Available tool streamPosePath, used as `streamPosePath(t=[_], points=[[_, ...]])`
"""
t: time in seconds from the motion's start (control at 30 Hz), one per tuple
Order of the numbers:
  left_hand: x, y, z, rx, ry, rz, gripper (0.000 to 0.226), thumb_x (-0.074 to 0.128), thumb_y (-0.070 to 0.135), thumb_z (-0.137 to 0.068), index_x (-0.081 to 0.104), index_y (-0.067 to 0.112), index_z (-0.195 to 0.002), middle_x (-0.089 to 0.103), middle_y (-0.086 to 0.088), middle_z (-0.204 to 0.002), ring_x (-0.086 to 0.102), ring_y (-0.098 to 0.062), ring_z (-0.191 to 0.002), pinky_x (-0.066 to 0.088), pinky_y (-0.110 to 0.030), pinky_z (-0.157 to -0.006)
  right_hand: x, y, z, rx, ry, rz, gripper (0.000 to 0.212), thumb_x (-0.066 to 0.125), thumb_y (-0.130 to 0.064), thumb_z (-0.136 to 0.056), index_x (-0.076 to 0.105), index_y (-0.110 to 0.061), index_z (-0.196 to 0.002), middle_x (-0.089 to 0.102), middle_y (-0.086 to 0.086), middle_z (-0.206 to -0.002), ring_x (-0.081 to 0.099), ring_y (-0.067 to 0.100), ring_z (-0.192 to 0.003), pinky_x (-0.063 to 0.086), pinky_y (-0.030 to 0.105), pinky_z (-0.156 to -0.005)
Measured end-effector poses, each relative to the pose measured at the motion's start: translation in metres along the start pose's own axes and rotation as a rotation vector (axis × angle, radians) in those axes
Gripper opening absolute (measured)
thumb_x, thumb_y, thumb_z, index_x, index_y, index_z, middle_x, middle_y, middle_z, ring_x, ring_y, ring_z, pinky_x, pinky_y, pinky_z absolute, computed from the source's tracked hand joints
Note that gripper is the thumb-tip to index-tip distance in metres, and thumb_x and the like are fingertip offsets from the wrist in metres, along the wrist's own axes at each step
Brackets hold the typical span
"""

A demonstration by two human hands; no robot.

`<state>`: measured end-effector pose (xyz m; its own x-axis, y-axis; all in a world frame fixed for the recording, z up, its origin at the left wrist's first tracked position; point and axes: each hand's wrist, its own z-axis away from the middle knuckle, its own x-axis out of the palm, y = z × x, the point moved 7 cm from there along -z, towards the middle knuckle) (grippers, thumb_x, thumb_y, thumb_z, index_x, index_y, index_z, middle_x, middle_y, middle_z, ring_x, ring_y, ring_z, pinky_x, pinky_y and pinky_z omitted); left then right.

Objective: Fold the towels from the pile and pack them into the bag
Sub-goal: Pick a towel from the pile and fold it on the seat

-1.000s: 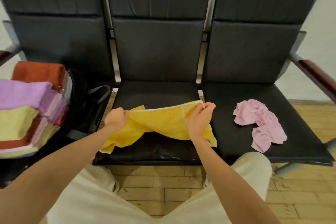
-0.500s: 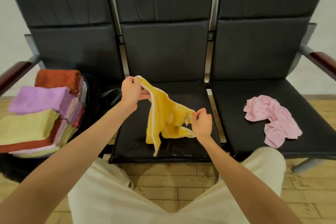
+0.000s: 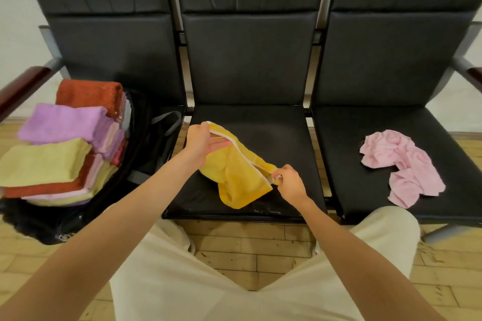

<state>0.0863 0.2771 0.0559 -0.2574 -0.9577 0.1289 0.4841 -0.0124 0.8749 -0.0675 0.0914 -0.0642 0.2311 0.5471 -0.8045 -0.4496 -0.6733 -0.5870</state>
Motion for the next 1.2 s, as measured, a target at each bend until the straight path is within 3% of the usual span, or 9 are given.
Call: streamPosePath(t=[0.13, 0.27, 0.5, 0.63, 0.73, 0.8, 1.03, 1.1, 1.2], points=[[-0.007, 0.000, 0.000, 0.002, 0.005, 0.011, 0.036, 0.037, 0.014, -0.102, 0.040, 0.003, -0.135, 0.063, -0.021, -0.110, 0.069, -0.031, -0.085, 0.059, -0.032, -0.055, 0.010, 0.000, -0.002, 0.004, -0.132, 0.027, 0.024, 0.051, 0.004, -0.084, 0.070, -0.009, -0.086, 0.050, 0.004, -0.100, 0.055, 0.023, -0.092, 0.048, 0.035, -0.076], [-0.011, 0.002, 0.002, 0.005, 0.017, 0.028, 0.037, 0.036, 0.016, -0.102, 0.039, 0.003, -0.137, 0.065, -0.018, -0.101, 0.069, -0.030, -0.082, 0.060, -0.033, -0.058, 0.020, -0.008, 0.006, -0.070, -0.200, 0.020, 0.025, 0.046, -0.027, -0.067, 0.033, -0.025, -0.045, 0.036, -0.004, -0.060, 0.039, 0.009, -0.060, 0.031, 0.027, -0.051], [-0.033, 0.002, -0.003, 0.040, 0.087, 0.005, 0.030, 0.037, 0.015, -0.102, 0.047, -0.002, -0.124, 0.065, -0.021, -0.102, 0.071, -0.029, -0.078, 0.060, -0.035, -0.059, 0.013, -0.011, 0.008, -0.061, -0.035, 0.047, 0.046, 0.058, -0.019, -0.093, 0.038, -0.019, -0.051, 0.044, 0.001, -0.077, 0.049, 0.017, -0.067, 0.037, 0.030, -0.062], [-0.085, 0.000, -0.008, 0.174, 0.295, -0.385, 0.027, 0.039, 0.017, -0.101, 0.052, 0.006, -0.080, 0.067, -0.019, -0.084, 0.070, -0.029, -0.067, 0.060, -0.041, -0.070, -0.002, -0.002, 0.006, -0.030, 0.085, 0.075, 0.023, 0.057, -0.016, -0.093, 0.071, -0.005, -0.078, 0.055, 0.003, -0.100, 0.058, 0.018, -0.081, 0.044, 0.024, -0.070], [-0.115, -0.008, -0.014, 0.274, 0.324, -0.812, 0.033, 0.044, 0.016, -0.098, 0.052, 0.001, -0.070, 0.063, -0.017, -0.066, 0.061, -0.022, -0.048, 0.054, -0.024, -0.047, -0.016, -0.009, 0.004, -0.074, 0.156, 0.141, 0.021, 0.056, -0.017, -0.094, 0.072, -0.005, -0.090, 0.056, 0.003, -0.105, 0.057, 0.015, -0.080, 0.044, 0.022, -0.067], [-0.121, -0.014, -0.017, 0.343, 0.309, -1.089, 0.038, 0.049, 0.013, -0.095, 0.039, 0.006, -0.059, 0.048, -0.009, -0.054, 0.053, -0.024, -0.047, 0.043, -0.030, -0.043, -0.026, -0.017, 0.003, -0.121, 0.199, 0.164, 0.019, 0.056, -0.016, -0.094, 0.071, -0.005, -0.091, 0.056, 0.003, -0.105, 0.056, 0.013, -0.076, 0.042, 0.021, -0.065], [-0.111, -0.030, -0.032, 0.287, 0.199, -1.528, 0.028, 0.060, 0.000, -0.084, 0.041, 0.009, -0.065, 0.050, -0.009, -0.070, 0.055, -0.028, -0.070, 0.045, -0.035, -0.058, -0.044, -0.030, 0.003, -0.223, 0.270, 0.145, 0.016, 0.055, -0.014, -0.094, 0.066, -0.003, -0.099, 0.057, 0.002, -0.101, 0.051, 0.005, -0.075, 0.042, 0.017, -0.063], [-0.097, -0.017, -0.035, 0.397, 0.180, -1.520, 0.017, 0.054, -0.003, -0.085, 0.050, 0.006, -0.071, 0.051, -0.009, -0.072, 0.056, -0.028, -0.072, 0.048, -0.038, -0.062, -0.051, -0.028, 0.004, -0.204, 0.300, 0.117, 0.019, 0.053, -0.014, -0.095, 0.066, -0.001, -0.102, 0.056, 0.003, -0.105, 0.051, 0.005, -0.077, 0.041, 0.016, -0.067], [-0.083, 0.030, -0.035, 0.597, 0.302, -1.121, 0.008, 0.054, 0.001, -0.086, 0.060, 0.000, -0.081, 0.059, -0.010, -0.076, 0.056, -0.023, -0.074, 0.047, -0.036, -0.065, -0.073, -0.024, -0.002, -0.156, 0.362, 0.100, 0.023, 0.053, -0.012, -0.095, 0.067, 0.004, -0.103, 0.056, 0.008, -0.108, 0.050, 0.006, -0.078, 0.040, 0.017, -0.072]])
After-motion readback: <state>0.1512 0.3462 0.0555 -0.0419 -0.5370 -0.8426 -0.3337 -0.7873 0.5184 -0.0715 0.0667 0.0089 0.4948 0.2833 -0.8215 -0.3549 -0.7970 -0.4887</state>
